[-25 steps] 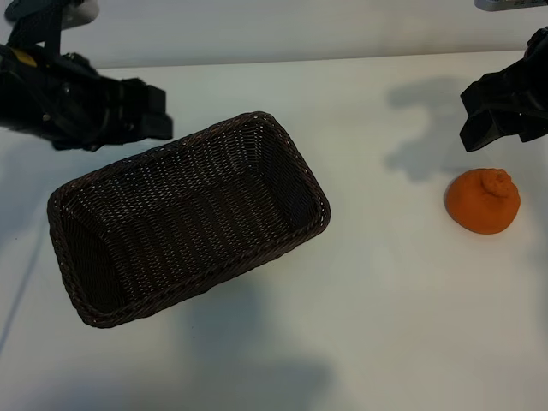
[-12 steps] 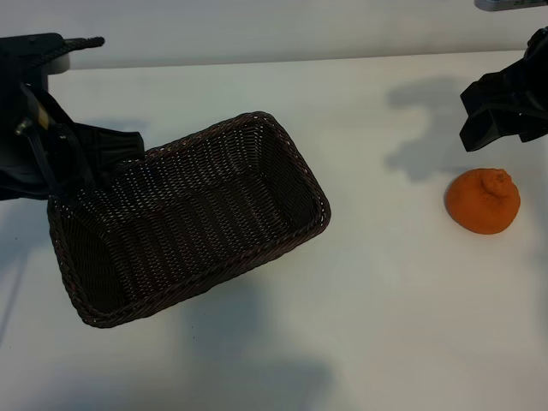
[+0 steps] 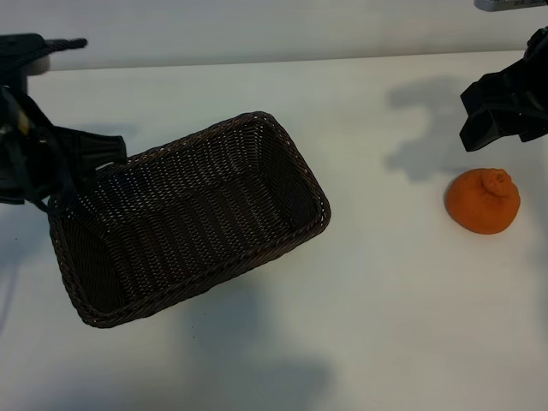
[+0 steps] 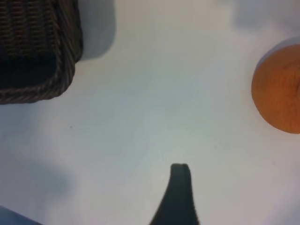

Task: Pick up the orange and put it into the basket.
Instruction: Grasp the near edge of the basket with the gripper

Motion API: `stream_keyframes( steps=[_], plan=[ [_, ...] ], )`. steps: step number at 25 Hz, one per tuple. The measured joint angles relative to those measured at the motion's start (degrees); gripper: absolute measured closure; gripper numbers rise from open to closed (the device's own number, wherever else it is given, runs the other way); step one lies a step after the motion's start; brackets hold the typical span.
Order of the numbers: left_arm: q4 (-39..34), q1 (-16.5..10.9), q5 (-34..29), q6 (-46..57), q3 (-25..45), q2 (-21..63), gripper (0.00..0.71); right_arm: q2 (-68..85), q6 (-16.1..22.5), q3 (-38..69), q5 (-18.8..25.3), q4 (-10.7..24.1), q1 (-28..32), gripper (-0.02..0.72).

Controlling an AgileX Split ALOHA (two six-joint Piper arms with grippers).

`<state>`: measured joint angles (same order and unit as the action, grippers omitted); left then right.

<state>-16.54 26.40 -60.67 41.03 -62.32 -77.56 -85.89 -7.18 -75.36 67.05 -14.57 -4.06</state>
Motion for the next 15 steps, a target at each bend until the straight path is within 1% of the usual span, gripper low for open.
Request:
stream_keyframes(
  steps=[3, 6, 9, 13, 15],
  plan=[
    [-0.75, 0.0, 0.17, 0.06, 1.16, 0.96, 0.118, 0.0, 0.0, 0.0, 0.0, 0.0, 0.0, 0.109],
    [-0.98, 0.0, 1.52, 1.14, 6.15, 2.17, 0.118, 0.0, 0.0, 0.0, 0.0, 0.0, 0.0, 0.109],
    [-1.16, 0.0, 4.37, 3.71, 11.98, 4.37, 0.118, 0.0, 0.0, 0.0, 0.0, 0.0, 0.0, 0.109],
    [-4.08, 0.0, 6.26, 8.77, 16.95, 7.22, 0.118, 0.0, 0.0, 0.0, 0.0, -0.05, 0.0, 0.109],
    [-4.79, -1.19, 7.38, 10.46, 18.86, 7.98, 0.118, 0.0, 0.0, 0.0, 0.0, -0.1, 0.0, 0.109]
  ],
)
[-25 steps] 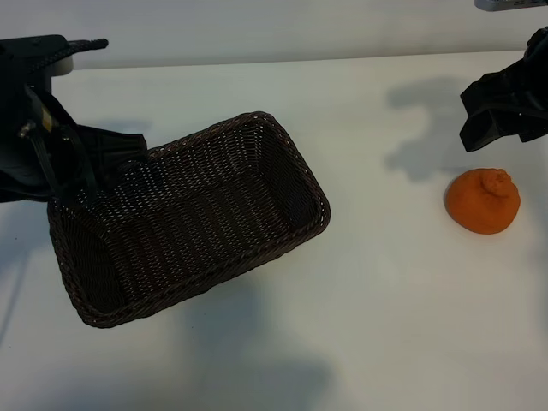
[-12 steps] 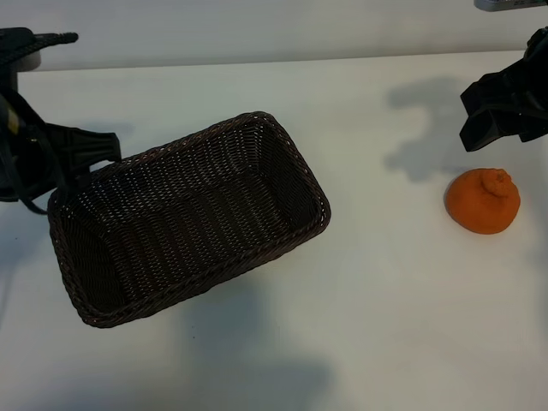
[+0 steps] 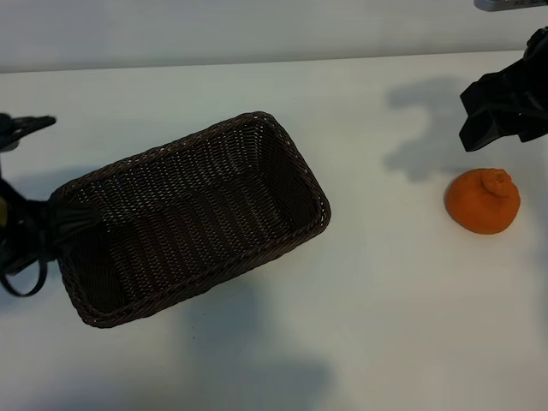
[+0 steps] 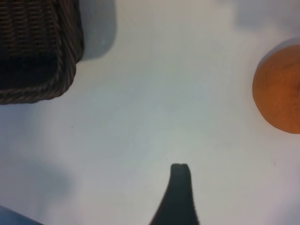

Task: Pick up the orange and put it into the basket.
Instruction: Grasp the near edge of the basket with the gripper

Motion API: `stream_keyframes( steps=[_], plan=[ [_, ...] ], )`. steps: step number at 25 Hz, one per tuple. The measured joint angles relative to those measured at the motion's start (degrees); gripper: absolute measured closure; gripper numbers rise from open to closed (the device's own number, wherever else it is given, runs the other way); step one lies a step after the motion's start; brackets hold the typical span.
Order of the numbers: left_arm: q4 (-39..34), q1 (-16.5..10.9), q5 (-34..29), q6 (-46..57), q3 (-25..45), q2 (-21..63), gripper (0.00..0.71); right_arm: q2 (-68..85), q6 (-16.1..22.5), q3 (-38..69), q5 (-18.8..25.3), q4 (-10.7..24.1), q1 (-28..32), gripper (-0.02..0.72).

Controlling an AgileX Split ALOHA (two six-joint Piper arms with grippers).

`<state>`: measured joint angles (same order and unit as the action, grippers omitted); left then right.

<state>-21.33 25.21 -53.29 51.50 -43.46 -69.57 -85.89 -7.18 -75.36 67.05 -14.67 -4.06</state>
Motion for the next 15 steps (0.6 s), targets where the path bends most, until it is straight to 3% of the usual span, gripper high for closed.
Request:
stream_keyframes(
  steps=[9, 11, 15],
  plan=[
    [10.11, -13.27, 12.2, -9.21, 4.16, 0.2, 0.118, 0.0, 0.0, 0.0, 0.0, 0.0, 0.0, 0.109],
    [10.62, -15.08, 13.09, -10.9, 4.16, 0.2, 0.118, 0.0, 0.0, 0.0, 0.0, 0.0, 0.0, 0.109],
    [11.91, -15.84, 14.26, -11.88, 4.16, -0.48, 0.118, 0.0, 0.0, 0.0, 0.0, 0.0, 0.0, 0.109]
  ],
)
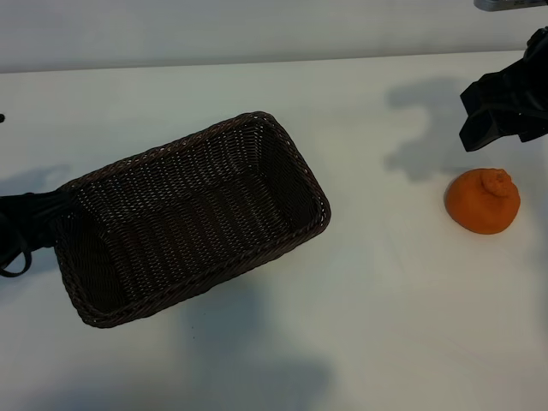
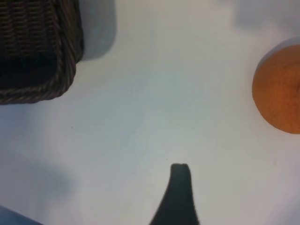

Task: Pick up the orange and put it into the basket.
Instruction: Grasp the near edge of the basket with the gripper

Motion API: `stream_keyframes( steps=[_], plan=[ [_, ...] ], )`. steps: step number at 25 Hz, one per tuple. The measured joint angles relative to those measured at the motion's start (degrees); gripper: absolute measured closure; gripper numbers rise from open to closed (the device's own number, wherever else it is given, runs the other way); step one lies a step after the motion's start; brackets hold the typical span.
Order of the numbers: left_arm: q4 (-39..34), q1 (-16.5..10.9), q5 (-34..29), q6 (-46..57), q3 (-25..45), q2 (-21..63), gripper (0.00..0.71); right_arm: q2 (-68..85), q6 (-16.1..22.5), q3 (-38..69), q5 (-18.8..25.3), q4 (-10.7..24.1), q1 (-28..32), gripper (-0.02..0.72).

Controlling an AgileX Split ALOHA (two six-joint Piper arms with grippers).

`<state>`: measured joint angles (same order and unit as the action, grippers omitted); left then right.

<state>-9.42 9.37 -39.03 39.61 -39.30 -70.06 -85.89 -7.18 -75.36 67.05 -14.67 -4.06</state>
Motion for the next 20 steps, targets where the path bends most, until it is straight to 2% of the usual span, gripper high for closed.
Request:
stream_keyframes(
  steps=[8, 20],
  plan=[
    [8.02, -0.05, 5.87, -4.46, 0.1, -6.52, 0.118, 0.0, -0.06, 0.0, 0.0, 0.0, 0.0, 0.123],
    [9.42, -0.05, 9.56, -4.77, 0.1, -13.69, 0.118, 0.0, -0.66, 0.0, 0.0, 0.0, 0.0, 0.13]
  ],
)
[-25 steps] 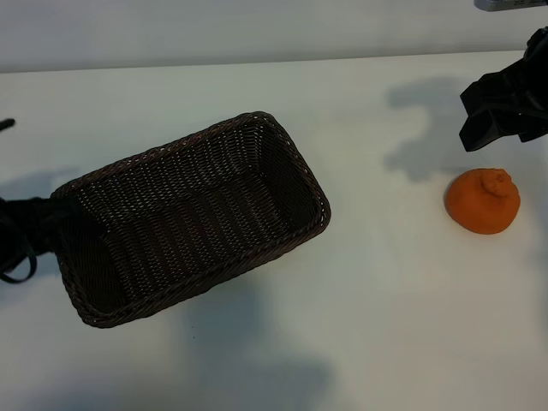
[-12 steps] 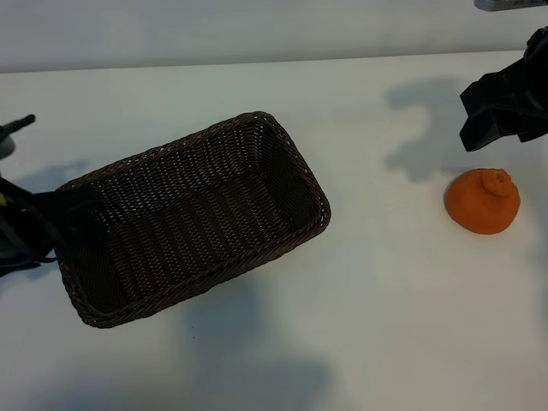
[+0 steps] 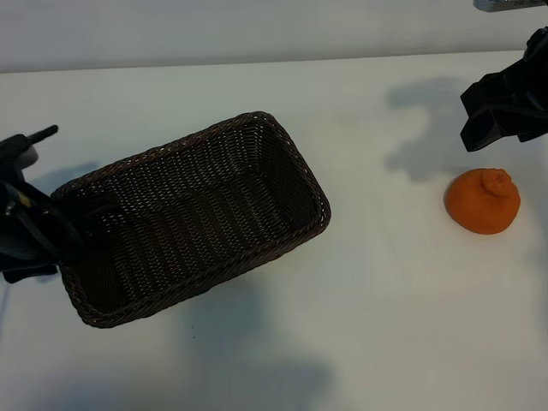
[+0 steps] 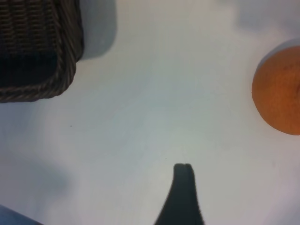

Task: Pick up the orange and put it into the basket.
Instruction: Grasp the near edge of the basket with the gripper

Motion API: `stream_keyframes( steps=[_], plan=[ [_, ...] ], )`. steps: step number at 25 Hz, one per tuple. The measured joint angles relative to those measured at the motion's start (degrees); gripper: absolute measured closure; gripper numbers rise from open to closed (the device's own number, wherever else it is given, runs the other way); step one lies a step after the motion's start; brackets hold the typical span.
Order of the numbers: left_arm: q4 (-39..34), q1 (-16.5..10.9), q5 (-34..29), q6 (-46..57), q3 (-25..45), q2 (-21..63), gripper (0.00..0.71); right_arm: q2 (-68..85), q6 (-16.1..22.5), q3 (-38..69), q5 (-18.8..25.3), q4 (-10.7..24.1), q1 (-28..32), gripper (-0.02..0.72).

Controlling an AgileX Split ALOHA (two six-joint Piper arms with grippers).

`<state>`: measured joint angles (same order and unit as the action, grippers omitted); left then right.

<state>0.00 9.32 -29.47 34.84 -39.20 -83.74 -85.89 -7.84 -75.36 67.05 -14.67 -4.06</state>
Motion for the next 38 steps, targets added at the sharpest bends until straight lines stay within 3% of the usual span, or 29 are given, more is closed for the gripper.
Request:
stream_keyframes(
  steps=[12, 27, 30, 32, 38],
  plan=[
    [1.98, 0.0, 3.97, -1.24, 0.0, -5.71, 0.118, 0.0, -0.14, 0.0, 0.0, 0.0, 0.0, 0.131],
    [10.37, -0.06, 7.45, -9.47, -0.22, -11.02, 0.119, 0.0, -0.18, 0.0, 0.0, 0.0, 0.0, 0.132],
    [10.6, -0.12, 7.57, -9.75, -0.22, -11.13, 0.17, 0.0, -0.18, 0.0, 0.0, 0.0, 0.0, 0.132],
    [10.66, -0.24, 7.62, -9.87, -0.22, -11.25, 0.263, 0.0, -0.18, 0.0, 0.0, 0.0, 0.0, 0.132],
    [12.06, -0.3, 10.27, -10.0, -0.33, -11.45, 0.294, 0.0, -0.18, 0.0, 0.0, 0.0, 0.0, 0.132]
  ],
)
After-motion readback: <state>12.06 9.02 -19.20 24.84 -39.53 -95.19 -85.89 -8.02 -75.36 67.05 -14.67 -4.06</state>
